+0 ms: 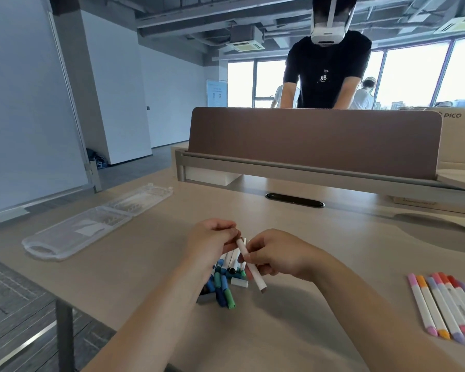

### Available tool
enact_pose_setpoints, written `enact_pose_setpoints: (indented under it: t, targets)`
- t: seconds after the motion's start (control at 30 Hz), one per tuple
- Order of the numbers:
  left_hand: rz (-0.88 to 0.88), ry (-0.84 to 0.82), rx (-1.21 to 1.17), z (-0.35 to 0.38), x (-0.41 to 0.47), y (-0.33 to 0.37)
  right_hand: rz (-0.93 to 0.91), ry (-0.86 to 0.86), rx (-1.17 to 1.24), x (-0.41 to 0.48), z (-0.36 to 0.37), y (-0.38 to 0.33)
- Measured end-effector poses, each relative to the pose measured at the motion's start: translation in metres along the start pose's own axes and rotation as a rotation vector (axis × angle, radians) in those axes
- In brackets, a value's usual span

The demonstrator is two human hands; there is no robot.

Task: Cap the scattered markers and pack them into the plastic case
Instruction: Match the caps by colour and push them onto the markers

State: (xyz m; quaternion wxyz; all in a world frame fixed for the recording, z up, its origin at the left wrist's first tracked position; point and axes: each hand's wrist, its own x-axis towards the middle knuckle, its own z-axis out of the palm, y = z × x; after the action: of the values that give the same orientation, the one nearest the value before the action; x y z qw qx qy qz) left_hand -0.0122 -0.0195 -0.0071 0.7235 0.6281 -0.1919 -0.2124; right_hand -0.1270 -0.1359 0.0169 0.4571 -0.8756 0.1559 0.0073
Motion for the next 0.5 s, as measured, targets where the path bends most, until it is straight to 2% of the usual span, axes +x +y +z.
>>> enact_pose_setpoints:
  t: [0.2, 0.33, 0.5]
  targets:
    - [0.024, 0.045, 0.005, 0.002, -0.007, 0.002, -0.045, 0.112, 0.032, -0.001, 0.008, 0.001]
    - [0.014, 0.015, 0.086, 0.005, -0.008, 0.002, 0.000, 0.112, 0.082, 0.001, 0.015, 0.006]
    - [0.065, 0.036, 0.264, -0.007, -0.008, 0.006, 0.133, 0.379, -0.147, 0.019, 0.007, 0.025]
